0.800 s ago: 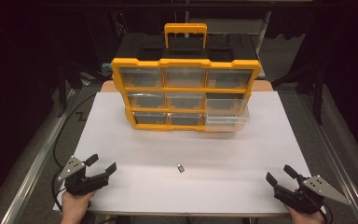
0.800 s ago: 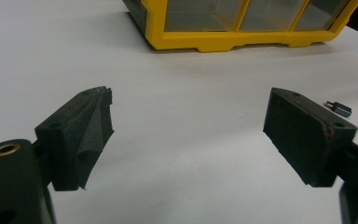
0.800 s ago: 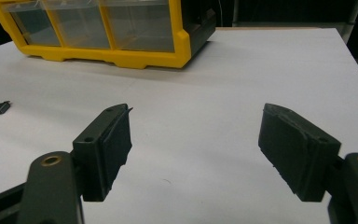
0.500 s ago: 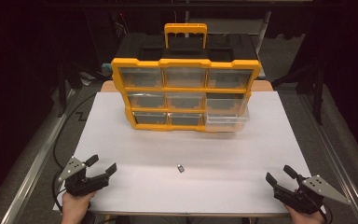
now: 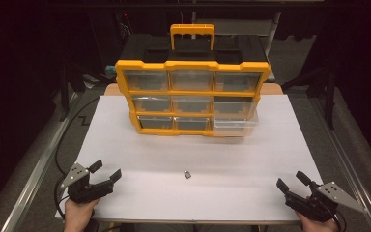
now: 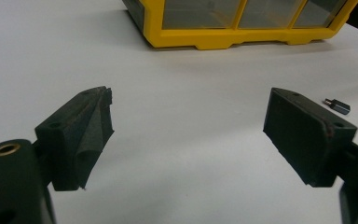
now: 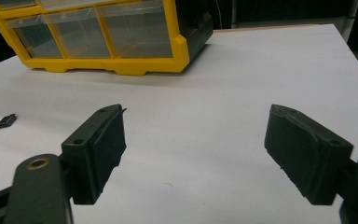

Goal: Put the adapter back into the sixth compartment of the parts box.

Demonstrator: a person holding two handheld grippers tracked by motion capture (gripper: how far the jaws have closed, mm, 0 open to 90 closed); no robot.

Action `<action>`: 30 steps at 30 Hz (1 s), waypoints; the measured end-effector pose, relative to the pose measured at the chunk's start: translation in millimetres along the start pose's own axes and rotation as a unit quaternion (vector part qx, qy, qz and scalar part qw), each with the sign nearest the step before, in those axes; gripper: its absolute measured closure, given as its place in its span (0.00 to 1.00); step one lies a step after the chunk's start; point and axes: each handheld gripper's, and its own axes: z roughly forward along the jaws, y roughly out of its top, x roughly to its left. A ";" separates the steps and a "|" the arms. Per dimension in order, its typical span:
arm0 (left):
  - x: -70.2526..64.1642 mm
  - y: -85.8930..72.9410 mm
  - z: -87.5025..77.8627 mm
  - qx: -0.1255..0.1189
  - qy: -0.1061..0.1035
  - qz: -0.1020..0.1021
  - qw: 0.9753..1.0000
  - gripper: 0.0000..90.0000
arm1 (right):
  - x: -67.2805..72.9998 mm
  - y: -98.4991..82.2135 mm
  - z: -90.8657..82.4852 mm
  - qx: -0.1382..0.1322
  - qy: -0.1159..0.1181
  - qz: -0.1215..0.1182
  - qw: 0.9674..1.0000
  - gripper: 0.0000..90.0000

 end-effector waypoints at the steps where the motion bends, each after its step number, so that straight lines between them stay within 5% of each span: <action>1: -0.1 0.0 0.1 0.000 0.000 0.000 1.000 0.18 | 0.1 0.2 -0.3 -0.001 -0.001 -0.002 1.000 0.23; 30: -1.5 0.0 2.5 0.004 0.002 0.006 1.000 0.19 | 6.9 4.2 3.3 -0.018 0.008 -0.003 1.000 0.19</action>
